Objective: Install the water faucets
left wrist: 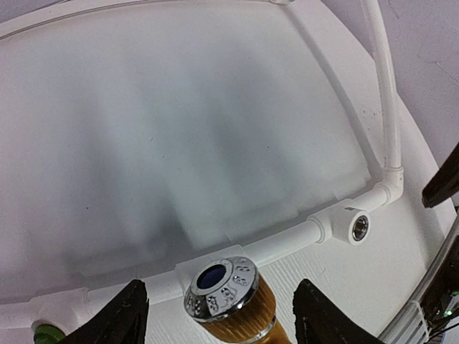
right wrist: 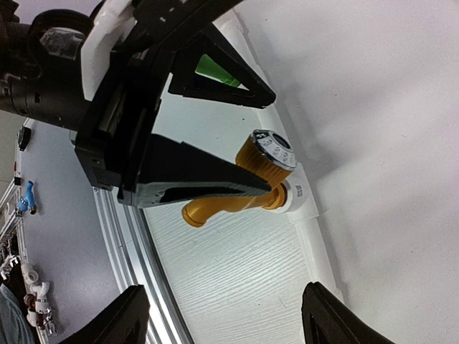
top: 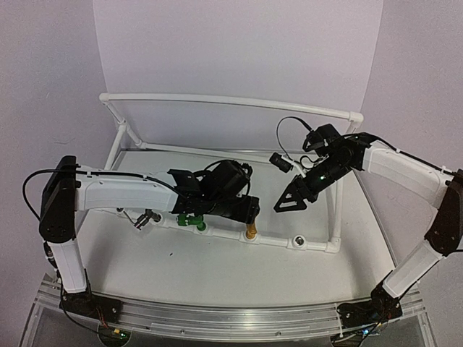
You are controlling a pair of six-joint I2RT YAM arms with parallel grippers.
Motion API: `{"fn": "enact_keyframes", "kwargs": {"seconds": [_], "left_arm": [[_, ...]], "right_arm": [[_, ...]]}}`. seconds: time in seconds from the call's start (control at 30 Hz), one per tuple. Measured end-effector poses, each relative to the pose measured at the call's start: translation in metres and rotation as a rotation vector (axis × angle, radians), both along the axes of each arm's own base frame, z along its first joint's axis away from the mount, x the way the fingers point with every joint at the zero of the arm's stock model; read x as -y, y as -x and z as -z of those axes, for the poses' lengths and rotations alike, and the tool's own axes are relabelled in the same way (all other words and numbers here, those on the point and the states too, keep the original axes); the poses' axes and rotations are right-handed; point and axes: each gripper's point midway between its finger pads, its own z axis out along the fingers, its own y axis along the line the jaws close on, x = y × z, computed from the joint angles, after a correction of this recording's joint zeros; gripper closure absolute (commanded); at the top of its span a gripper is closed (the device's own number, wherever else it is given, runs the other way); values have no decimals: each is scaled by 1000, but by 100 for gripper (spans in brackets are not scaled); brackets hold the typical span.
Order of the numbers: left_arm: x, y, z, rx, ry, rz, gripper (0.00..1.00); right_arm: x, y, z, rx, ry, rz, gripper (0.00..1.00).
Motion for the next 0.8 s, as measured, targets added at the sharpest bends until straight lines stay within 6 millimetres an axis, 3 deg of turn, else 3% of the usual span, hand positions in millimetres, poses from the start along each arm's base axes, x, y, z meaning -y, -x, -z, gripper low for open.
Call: {"fn": "enact_keyframes", "kwargs": {"seconds": [0.4, 0.8], "left_arm": [[22, 11, -8, -90, 135, 99, 27], [58, 12, -13, -112, 213, 205, 29]], "right_arm": [[16, -30, -24, 53, -32, 80, 23], [23, -37, -24, 52, -31, 105, 22]]}}
